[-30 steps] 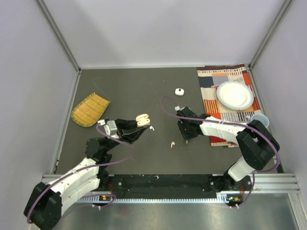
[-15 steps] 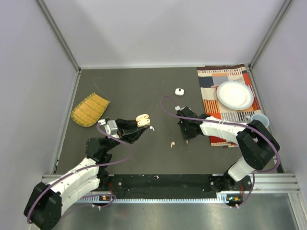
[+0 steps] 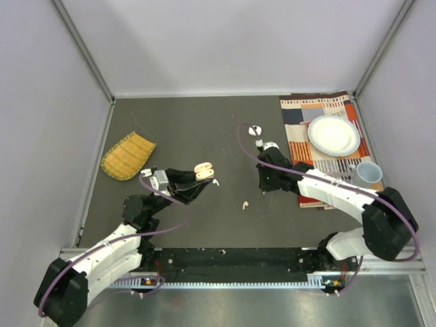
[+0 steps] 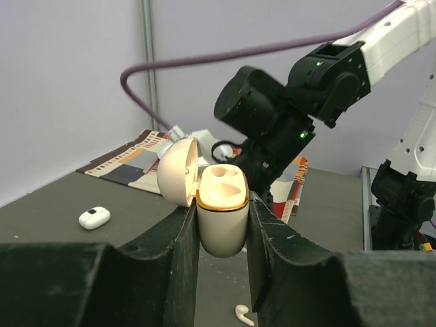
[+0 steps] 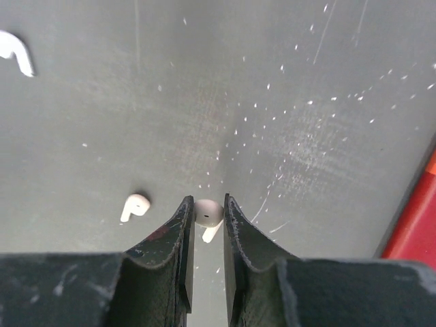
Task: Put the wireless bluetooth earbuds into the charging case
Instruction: Pick up the right earbud from the center of the board, then insert the right earbud into the right side groove of the charging case.
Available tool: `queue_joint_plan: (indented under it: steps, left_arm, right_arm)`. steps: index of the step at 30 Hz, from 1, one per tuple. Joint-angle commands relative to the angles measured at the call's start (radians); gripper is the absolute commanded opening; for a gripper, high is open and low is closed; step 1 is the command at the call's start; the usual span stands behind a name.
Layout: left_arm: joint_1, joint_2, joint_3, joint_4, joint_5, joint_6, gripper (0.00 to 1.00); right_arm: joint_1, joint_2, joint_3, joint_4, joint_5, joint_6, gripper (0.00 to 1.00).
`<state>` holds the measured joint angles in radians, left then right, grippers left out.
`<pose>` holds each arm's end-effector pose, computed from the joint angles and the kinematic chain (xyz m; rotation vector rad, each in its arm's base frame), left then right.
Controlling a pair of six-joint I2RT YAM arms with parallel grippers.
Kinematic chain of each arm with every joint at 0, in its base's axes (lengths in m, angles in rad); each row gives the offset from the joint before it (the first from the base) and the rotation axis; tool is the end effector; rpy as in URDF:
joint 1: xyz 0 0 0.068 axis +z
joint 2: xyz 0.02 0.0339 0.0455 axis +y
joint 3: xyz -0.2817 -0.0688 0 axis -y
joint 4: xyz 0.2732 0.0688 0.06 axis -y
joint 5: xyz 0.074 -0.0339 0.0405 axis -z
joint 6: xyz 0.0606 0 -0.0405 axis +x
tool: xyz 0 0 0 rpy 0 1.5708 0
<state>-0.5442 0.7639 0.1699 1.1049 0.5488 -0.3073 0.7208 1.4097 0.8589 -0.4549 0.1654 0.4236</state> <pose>0.1429 -0.1235 0.2666 0.6453 1.0148 -1.0420 0.2400 0.1975 0.1867 -0.3194 2.5515 0.2250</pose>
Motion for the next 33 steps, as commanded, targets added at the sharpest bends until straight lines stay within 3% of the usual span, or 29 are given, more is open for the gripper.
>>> queue_joint_plan:
  steps: [1,7,18,27,33]
  left_arm:
    - [-0.002,0.006,0.028,0.036,-0.003,0.002,0.0]
    - [-0.002,0.021,0.034,0.038,-0.004,0.002,0.0]
    - [-0.002,0.098,0.072,0.052,0.053,-0.013,0.0]
    - [-0.003,0.104,0.069,0.055,0.057,-0.003,0.0]
    - [-0.005,0.097,0.071,0.036,0.068,0.011,0.0]
  right_arm:
    - [0.017,-0.148,0.022,0.076,0.048,0.014,0.0]
    - [0.06,-0.304,0.029,0.172,0.134,-0.014,0.0]
    - [0.279,-0.463,0.054,0.392,0.48,-0.226,0.0]
    - [0.43,-0.44,0.084,0.626,0.55,-0.387,0.0]
    - [0.485,-0.387,0.152,0.651,0.491,-0.402,0.0]
